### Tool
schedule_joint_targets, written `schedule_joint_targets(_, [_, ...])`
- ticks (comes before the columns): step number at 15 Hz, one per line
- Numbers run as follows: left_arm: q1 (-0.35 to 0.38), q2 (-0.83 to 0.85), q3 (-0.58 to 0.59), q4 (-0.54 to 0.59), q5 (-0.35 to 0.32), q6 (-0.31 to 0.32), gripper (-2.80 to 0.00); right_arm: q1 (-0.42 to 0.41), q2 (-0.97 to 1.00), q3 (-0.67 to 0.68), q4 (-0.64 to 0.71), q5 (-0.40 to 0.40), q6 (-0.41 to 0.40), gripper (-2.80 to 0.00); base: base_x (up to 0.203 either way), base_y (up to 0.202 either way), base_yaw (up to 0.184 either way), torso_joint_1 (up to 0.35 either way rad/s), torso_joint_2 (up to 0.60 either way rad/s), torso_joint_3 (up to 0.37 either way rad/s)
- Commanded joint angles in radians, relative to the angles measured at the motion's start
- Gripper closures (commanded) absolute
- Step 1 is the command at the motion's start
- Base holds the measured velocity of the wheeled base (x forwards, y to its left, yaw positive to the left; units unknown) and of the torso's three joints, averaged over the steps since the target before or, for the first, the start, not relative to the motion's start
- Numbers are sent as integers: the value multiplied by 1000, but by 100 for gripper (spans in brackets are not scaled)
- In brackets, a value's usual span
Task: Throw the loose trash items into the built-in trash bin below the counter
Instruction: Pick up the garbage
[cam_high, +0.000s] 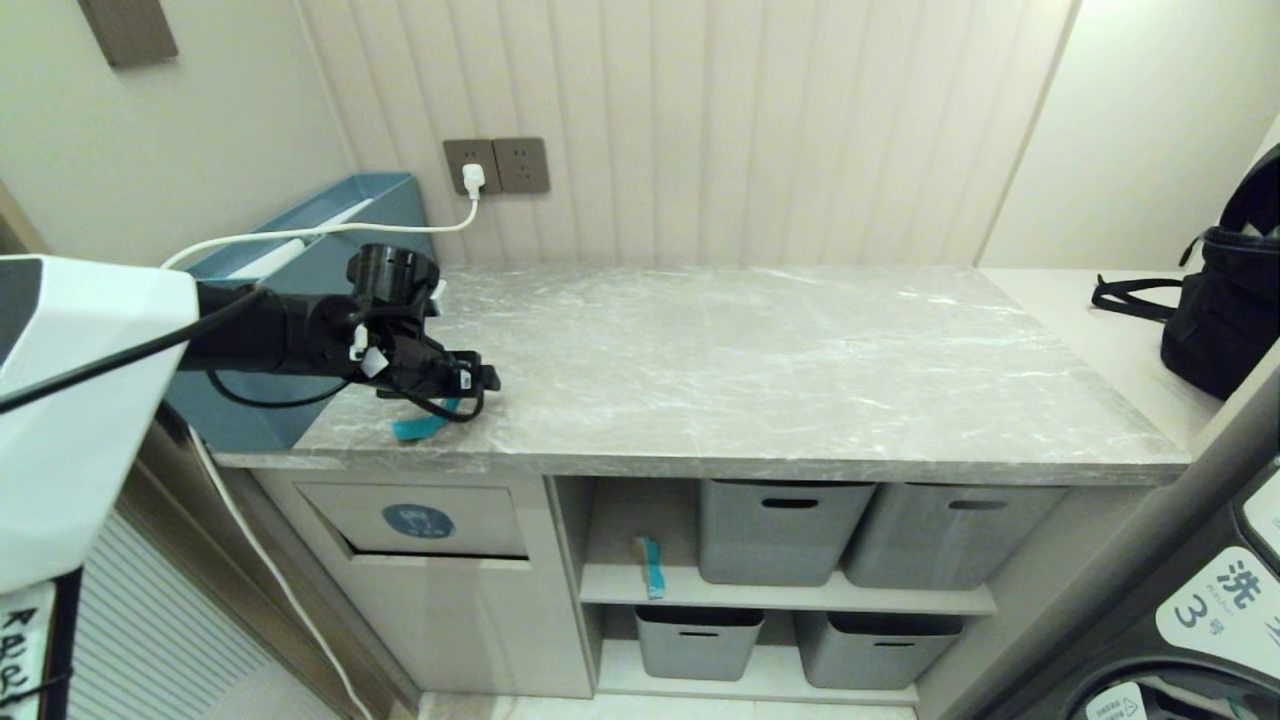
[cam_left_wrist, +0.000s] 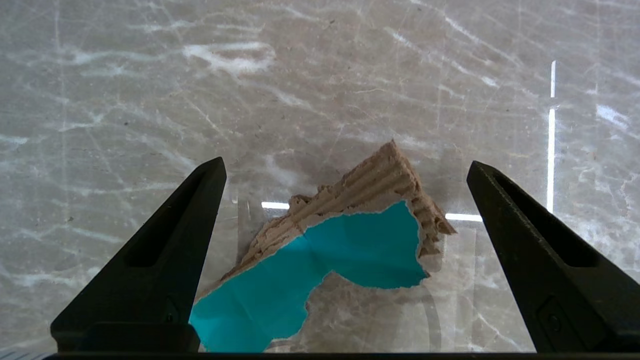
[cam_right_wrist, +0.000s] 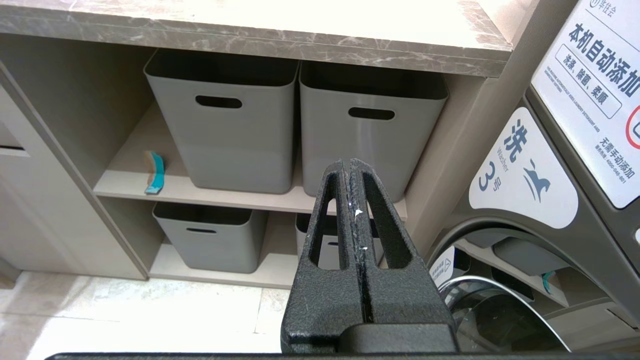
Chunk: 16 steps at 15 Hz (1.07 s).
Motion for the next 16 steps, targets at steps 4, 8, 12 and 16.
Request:
schedule_joint_targets(4, [-2,0,2,8,-2,-1,-280,0,0,2,0,0,-1,0,0,0,0,0,0,0])
schedule_joint_targets(8, [0,5,-1,-1,-1,1,0,0,0,2,0,0,-1,0,0,0,0,0,0,0])
schedule_joint_targets(12, [-2,-3,2,8,-4,-2,0,0,0,2,0,0,-1,0,0,0,0,0,0,0])
schedule_joint_targets(16, [0,-37,62,9,-2,-2,0,0,0,2,0,0,-1,0,0,0,0,0,0,0])
